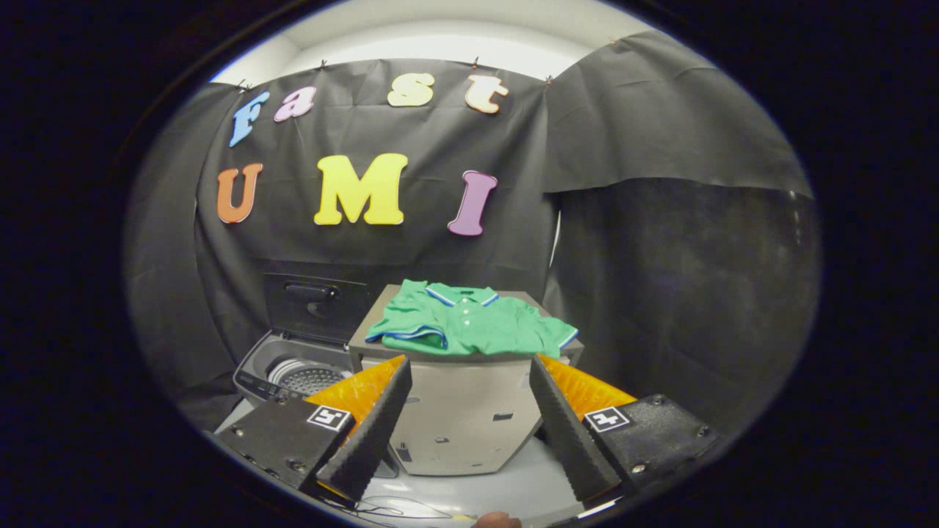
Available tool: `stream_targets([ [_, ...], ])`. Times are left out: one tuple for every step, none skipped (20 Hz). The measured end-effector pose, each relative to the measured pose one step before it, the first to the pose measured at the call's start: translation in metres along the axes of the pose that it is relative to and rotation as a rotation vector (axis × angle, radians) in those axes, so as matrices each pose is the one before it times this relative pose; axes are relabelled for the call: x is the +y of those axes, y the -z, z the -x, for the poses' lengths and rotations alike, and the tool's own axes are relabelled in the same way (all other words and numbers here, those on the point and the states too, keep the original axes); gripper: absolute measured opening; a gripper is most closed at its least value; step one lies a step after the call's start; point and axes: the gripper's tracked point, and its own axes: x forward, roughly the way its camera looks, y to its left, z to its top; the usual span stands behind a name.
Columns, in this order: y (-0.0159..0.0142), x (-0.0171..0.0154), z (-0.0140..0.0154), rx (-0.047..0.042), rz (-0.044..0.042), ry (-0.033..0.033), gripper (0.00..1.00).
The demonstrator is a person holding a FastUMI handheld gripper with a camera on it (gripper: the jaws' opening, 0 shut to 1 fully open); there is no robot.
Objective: Put the clothes into the washing machine and then close the washing machine lid.
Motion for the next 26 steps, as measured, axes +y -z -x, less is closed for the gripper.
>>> stream_targets([
  [-0.00738, 0.0014, -0.01213, 0.00921, 0.00235, -0.00738, 1.0],
  [-0.00636, 0.00218, -0.01433, 0.01254, 0.00284, -0.00869, 1.0],
  [-0.00678, 0.00196, -0.01416, 0.01238, 0.00394, -0.00792, 1.0],
  [-0.00605, 0.00146, -0.01386, 0.01108, 0.00515, -0.00786, 1.0],
  [-0.00523, 0.00084, -0.01457, 0.01432, 0.01027, -0.00765, 1.0],
  [-0.00719, -0.00113, -0.01581, 0.01437, 0.01484, -0.00765, 1.0],
  [-0.00575, -0.00041, -0.01243, 0.01107, 0.01134, -0.00898, 1.0],
  [-0.00561, -0.00119, -0.01432, 0.01343, 0.01077, -0.00799, 1.0],
  [-0.00705, -0.00186, -0.01447, 0.01182, 0.00542, -0.00456, 1.0],
  [-0.00457, -0.00076, -0.01208, 0.01184, 0.00441, -0.00537, 1.0],
  [-0.0046, -0.00012, -0.01229, 0.01715, 0.00615, -0.01083, 1.0],
  [-0.00702, -0.00015, -0.01279, 0.00266, 0.00387, -0.01508, 1.0],
  [-0.00492, -0.00035, -0.0101, 0.00306, 0.00666, -0.00498, 1.0],
  [-0.00179, -0.00143, -0.01286, 0.0132, 0.01037, -0.00591, 1.0],
  [-0.00226, -0.00083, -0.01202, 0.01251, 0.00869, -0.00503, 1.0],
  [-0.00115, -0.00144, -0.00997, 0.01101, 0.00324, -0.00293, 1.0],
  [0.00034, -0.00122, -0.01158, 0.01469, -0.0059, -0.00613, 1.0],
  [0.00119, -0.00046, -0.00931, 0.01578, -0.01168, -0.00666, 1.0],
  [0.00105, -0.00117, -0.0087, 0.01753, -0.01204, -0.0054, 1.0],
  [0.00087, -0.00184, -0.00866, 0.01945, -0.0079, -0.00298, 1.0],
  [0.00291, -0.00218, -0.00761, 0.0194, -0.00569, -0.0023, 1.0],
  [0.00192, -0.00127, -0.00779, 0.01919, -0.00133, -0.00307, 1.0],
  [0.00268, -0.00183, -0.0073, 0.0149, -0.00232, 0.00142, 1.0],
  [-0.00029, -0.00273, -0.00541, 0.00977, -0.00566, 0.00591, 1.0],
  [0.00062, -0.00287, -0.0063, 0.01375, -0.00785, 0.00282, 1.0],
  [0.00693, 0.00091, -0.00649, 0.01937, -0.01123, -0.00749, 1.0],
])
